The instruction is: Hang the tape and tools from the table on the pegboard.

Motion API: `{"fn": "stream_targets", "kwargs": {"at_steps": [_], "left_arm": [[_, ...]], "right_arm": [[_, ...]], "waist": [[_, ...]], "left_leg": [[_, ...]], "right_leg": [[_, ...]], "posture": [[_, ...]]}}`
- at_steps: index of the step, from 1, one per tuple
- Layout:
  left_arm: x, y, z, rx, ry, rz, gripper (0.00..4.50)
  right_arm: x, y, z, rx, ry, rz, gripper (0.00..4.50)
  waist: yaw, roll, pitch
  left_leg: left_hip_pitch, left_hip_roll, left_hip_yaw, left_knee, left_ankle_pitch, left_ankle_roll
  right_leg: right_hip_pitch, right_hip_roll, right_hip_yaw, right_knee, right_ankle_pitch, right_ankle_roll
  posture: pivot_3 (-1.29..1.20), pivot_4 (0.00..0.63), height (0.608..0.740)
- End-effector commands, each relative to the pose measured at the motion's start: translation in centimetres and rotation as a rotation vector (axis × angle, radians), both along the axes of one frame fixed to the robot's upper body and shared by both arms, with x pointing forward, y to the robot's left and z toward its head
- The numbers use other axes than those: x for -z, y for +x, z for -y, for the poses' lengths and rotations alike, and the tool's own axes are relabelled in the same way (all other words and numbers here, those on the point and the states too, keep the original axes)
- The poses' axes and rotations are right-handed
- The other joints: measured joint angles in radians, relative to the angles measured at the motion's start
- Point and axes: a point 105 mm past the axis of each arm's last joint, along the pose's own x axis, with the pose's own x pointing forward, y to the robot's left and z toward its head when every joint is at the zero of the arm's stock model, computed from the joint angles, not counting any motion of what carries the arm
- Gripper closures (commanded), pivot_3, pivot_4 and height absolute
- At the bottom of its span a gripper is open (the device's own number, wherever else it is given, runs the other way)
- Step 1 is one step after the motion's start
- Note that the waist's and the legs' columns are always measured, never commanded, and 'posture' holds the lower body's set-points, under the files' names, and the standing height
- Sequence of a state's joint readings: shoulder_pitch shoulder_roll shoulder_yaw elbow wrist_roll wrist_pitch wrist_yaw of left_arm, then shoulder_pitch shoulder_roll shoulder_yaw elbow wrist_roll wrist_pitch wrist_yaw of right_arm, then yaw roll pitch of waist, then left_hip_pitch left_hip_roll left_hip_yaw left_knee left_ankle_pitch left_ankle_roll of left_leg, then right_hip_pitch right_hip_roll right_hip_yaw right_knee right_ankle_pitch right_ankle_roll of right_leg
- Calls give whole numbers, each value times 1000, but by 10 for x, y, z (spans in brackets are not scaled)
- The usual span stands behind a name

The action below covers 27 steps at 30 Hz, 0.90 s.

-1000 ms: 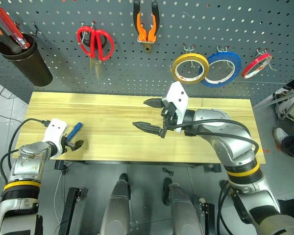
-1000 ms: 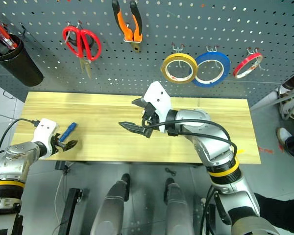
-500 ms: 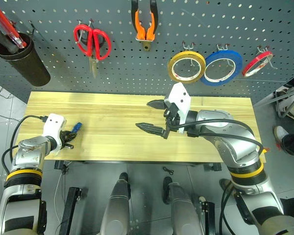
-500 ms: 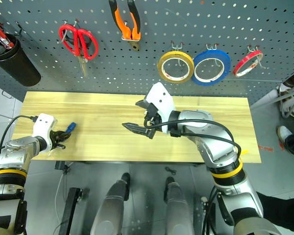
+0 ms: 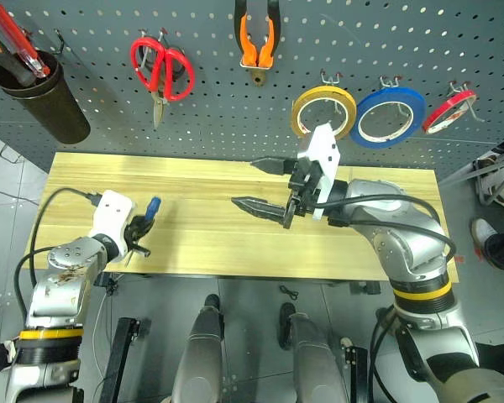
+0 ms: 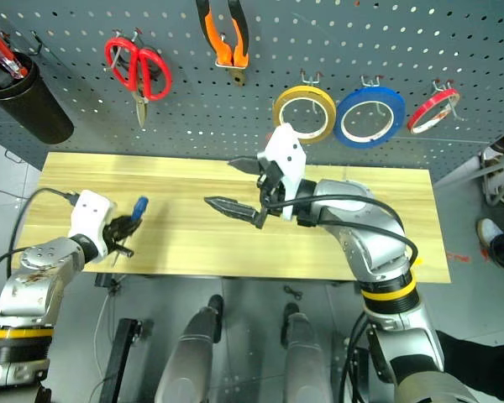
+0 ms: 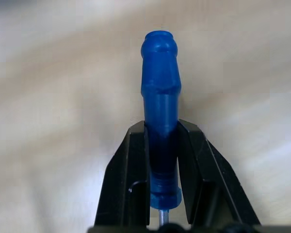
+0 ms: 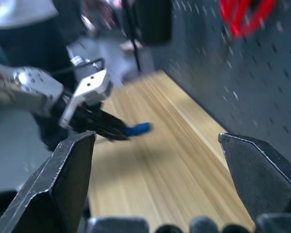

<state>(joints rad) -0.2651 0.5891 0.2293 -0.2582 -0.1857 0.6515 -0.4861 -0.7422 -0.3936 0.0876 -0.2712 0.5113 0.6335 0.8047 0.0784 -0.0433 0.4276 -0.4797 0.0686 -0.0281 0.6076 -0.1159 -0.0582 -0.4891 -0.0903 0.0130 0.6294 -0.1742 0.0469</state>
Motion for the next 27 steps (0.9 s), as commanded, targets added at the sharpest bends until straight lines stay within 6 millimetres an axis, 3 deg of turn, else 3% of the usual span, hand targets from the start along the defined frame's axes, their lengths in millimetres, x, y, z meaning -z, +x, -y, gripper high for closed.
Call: {"fn": "stream_targets", "kwargs": {"at_steps": [1,4,7,15,18,23,27], "left_arm": [[-44,-21,18,-56,48,202,4167],[-90,-26,27,-126,77,400,4167],[-148,-26,25,-232,133,636,4167],[-243,-22,13,-370,164,969,4167],[-263,-12,11,-374,167,1036,4167],[-277,5,1,-408,132,1102,4167],[-271,22,-6,-422,71,1083,4167]], "right_arm": [[-38,-14,5,-86,121,83,0],[-59,-16,4,-119,177,115,0],[-81,-12,3,-122,232,145,0],[-104,-10,-7,-136,303,200,0],[-110,-8,-9,-128,320,212,0],[-109,-4,-9,-92,314,222,0],[-107,-1,-4,-53,300,222,0]], "waist": [[4,-2,-6],[9,-4,-20],[24,-7,-25],[48,-9,-71],[51,-11,-81],[49,-11,-92],[46,-11,-93]], "left_leg": [[0,0,0,0,0,0],[0,0,1,0,0,0],[1,1,-1,-1,3,-3],[-1,0,0,-2,5,-4],[-1,0,0,-1,5,-3],[1,0,0,-1,5,-4],[2,0,0,-1,5,-4]], "right_leg": [[0,0,0,-1,1,1],[0,1,0,-2,2,1],[0,2,-1,-1,5,0],[4,2,-1,-13,13,-1],[5,2,-2,-14,14,0],[10,2,-2,-17,17,-3],[10,2,-2,-16,18,-4]], "posture": [[280,314,737],[295,292,737],[313,257,737],[306,218,737],[299,212,737],[267,204,737],[239,204,737]]}}
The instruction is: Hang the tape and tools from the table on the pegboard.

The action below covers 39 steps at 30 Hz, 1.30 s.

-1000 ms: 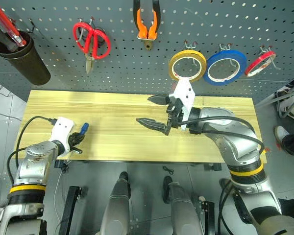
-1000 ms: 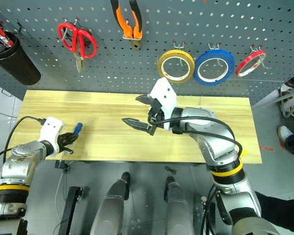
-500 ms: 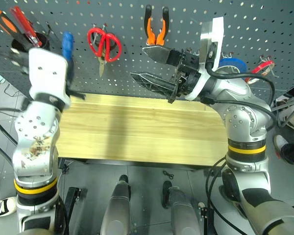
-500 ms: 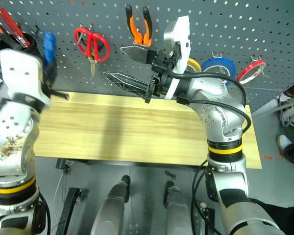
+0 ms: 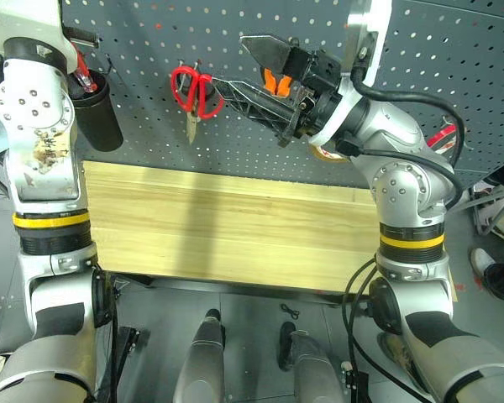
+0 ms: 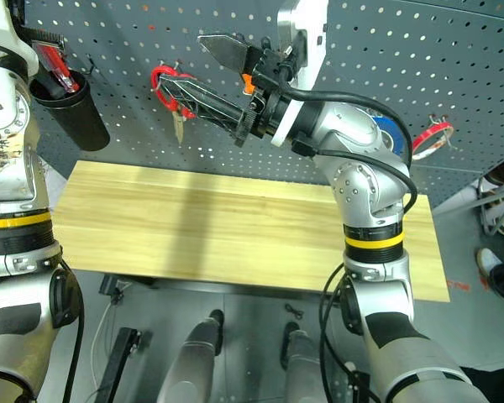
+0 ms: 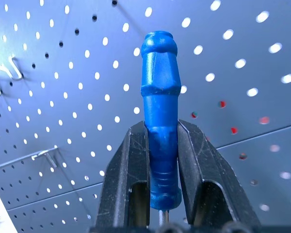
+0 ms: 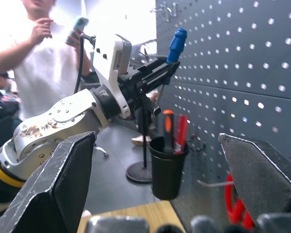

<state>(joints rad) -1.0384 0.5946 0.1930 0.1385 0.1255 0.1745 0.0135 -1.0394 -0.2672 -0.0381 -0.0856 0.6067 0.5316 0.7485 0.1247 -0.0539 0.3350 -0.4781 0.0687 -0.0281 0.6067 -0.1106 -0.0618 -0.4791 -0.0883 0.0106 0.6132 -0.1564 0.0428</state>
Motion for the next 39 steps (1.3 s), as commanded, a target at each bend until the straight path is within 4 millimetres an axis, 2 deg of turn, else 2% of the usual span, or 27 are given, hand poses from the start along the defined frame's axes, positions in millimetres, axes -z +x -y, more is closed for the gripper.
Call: {"fn": "stream_targets", "kwargs": {"at_steps": [1,6,13,19,21,22,25,29,31,32,36,37,39], "left_arm": [[-7,2,-5,7,-54,62,4167],[21,23,-18,35,-175,2,4167],[47,34,-38,45,-322,-32,4167],[58,27,-43,36,-346,-41,1222],[59,22,-43,42,-351,-37,333],[59,20,-42,51,-355,-35,34],[60,14,-35,109,-364,-46,34],[63,6,-14,275,-335,-111,34],[76,-1,14,457,-253,-247,34],[89,-5,27,541,-219,-337,34],[156,-24,63,765,-210,-690,34],[182,-29,74,803,-217,-795,34],[220,-39,87,833,-210,-938,34]], "right_arm": [[-8,-5,8,35,8,50,0],[-6,-4,11,67,-4,44,0],[0,-2,11,85,-29,34,0],[6,1,15,101,-44,29,0],[8,3,17,108,-50,28,0],[10,4,18,115,-55,28,0],[19,7,22,136,-78,24,0],[38,11,30,181,-121,8,0],[61,13,39,234,-178,-35,0],[73,12,42,255,-203,-63,0],[121,14,57,385,-274,-165,0],[136,18,63,454,-292,-196,0],[159,23,73,548,-320,-239,0]], "waist": [[-1,0,0],[-5,0,-1],[-11,0,-1],[-11,0,-1],[-11,0,-1],[-10,-1,-1],[-9,-2,-3],[-6,-3,-15],[-6,-4,-21],[-6,-3,-25],[-8,-4,-44],[-9,-3,-49],[-12,-2,-58]], "left_leg": [[0,0,0,0,0,0],[0,0,0,1,0,0],[1,0,0,2,0,0],[2,0,0,2,0,0],[2,0,0,3,0,0],[2,0,0,3,0,0],[2,0,0,4,1,0],[2,0,-1,4,1,0],[2,0,0,3,1,0],[2,0,0,3,1,0],[5,0,0,2,0,1],[6,0,0,3,0,1],[9,0,0,2,0,1]], "right_leg": [[0,0,0,0,0,0],[1,0,0,1,1,-1],[1,0,0,2,3,-2],[3,0,0,4,4,-1],[3,0,0,4,5,-1],[3,0,0,5,5,-1],[3,0,0,7,5,-1],[4,0,0,6,5,-1],[5,0,0,5,5,-1],[5,0,0,5,5,-1],[7,-1,0,0,5,-1],[7,0,0,-1,5,-1],[9,0,1,-1,4,-1]], "posture": [[231,206,737],[213,208,737],[204,214,737],[212,216,737],[218,212,737],[224,208,737],[228,205,737],[244,199,737],[251,197,737],[254,195,737],[250,181,737],[246,177,737],[238,172,737]]}}
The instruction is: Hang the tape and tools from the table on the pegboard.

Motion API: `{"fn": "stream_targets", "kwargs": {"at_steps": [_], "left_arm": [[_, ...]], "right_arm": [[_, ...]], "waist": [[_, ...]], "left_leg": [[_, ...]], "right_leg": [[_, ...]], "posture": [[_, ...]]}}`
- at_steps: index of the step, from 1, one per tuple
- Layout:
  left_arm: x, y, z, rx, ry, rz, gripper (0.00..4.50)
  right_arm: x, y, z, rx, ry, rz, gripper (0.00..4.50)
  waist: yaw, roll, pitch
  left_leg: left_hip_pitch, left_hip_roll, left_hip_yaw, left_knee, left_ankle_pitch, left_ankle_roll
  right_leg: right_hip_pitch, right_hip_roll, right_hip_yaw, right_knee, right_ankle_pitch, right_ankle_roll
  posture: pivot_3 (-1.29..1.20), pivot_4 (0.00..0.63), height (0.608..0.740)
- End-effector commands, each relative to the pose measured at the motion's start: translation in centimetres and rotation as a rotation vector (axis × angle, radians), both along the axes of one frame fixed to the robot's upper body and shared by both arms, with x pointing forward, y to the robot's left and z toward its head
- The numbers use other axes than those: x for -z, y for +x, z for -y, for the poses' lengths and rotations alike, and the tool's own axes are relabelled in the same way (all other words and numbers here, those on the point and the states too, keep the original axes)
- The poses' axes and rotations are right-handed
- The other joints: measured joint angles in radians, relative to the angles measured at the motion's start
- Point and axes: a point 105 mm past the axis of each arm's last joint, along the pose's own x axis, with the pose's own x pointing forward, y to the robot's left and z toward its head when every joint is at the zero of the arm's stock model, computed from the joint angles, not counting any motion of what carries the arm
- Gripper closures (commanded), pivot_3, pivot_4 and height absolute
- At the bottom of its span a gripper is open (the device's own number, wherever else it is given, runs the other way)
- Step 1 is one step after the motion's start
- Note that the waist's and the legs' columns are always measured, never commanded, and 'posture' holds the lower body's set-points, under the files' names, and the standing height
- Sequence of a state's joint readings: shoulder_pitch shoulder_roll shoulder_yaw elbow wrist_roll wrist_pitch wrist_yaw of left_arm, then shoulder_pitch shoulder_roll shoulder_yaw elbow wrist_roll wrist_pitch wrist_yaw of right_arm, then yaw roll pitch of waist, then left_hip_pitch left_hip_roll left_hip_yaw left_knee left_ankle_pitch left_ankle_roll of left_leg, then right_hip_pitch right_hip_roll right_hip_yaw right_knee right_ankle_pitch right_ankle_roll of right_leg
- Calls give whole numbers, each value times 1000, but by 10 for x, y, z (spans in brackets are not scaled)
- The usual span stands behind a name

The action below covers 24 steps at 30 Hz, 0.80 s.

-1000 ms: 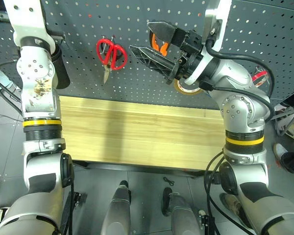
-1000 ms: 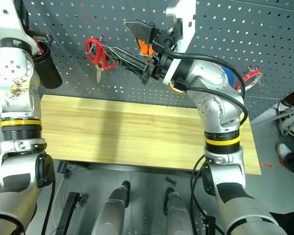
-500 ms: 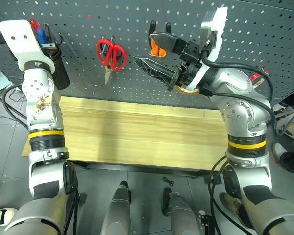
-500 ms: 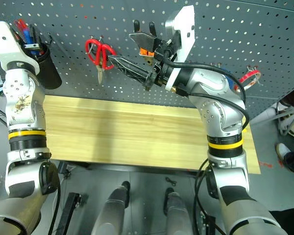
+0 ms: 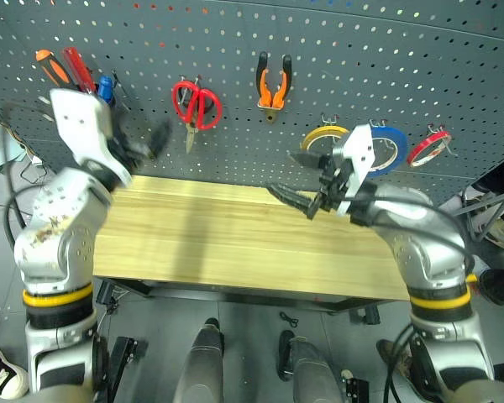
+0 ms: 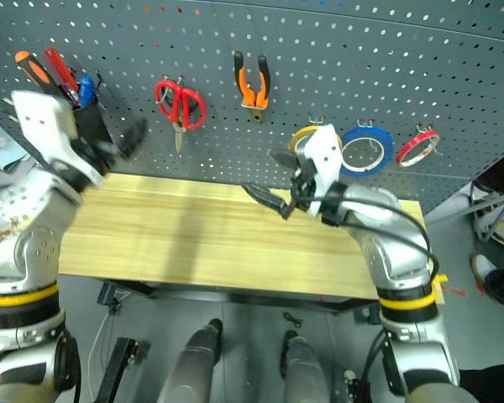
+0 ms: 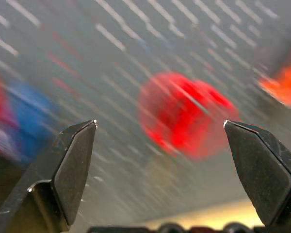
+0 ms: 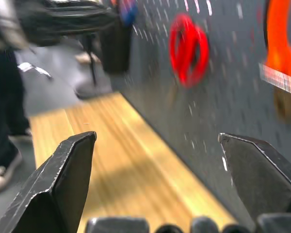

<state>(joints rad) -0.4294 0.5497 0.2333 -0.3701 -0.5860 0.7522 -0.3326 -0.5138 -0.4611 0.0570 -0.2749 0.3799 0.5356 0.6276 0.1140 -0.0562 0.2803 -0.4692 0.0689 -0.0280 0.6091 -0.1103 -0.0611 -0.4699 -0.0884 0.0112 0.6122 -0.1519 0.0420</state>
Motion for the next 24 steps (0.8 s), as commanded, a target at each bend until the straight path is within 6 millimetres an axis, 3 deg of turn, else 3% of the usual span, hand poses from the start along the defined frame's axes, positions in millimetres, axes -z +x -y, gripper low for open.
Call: {"fn": "stream_targets", "kwargs": {"at_steps": [1,4,9,15,18,24], "left_arm": [[46,-19,31,137,65,-149,34],[108,-15,37,106,123,-268,34],[155,3,35,62,181,-325,34],[194,27,5,-124,232,-384,34],[206,31,0,-140,250,-405,34],[208,35,5,-135,232,-389,34]], "right_arm": [[19,3,14,143,-54,19,0],[53,16,43,367,-40,-72,0],[98,21,85,631,-60,-151,0],[139,13,116,809,-17,-263,0],[153,9,124,855,-11,-289,0],[162,14,131,891,4,-282,0]], "waist": [[-3,0,-7],[-4,3,-34],[-10,6,-78],[-29,9,-134],[-49,12,-154],[-72,19,-189]], "left_leg": [[3,0,0,0,0,0],[12,0,1,-1,-1,-1],[13,0,3,0,-4,-6],[14,0,3,-1,0,1],[19,0,4,-3,0,1],[30,0,4,-10,-4,-5]], "right_leg": [[4,0,0,0,0,0],[12,0,0,-4,-4,6],[13,0,0,-4,-5,-1],[14,-1,0,-6,-4,1],[17,-1,1,-7,-3,6],[32,-1,0,-18,-5,2]], "posture": [[231,163,737],[210,146,737],[160,103,737],[113,50,737],[104,26,737],[108,0,737]]}}
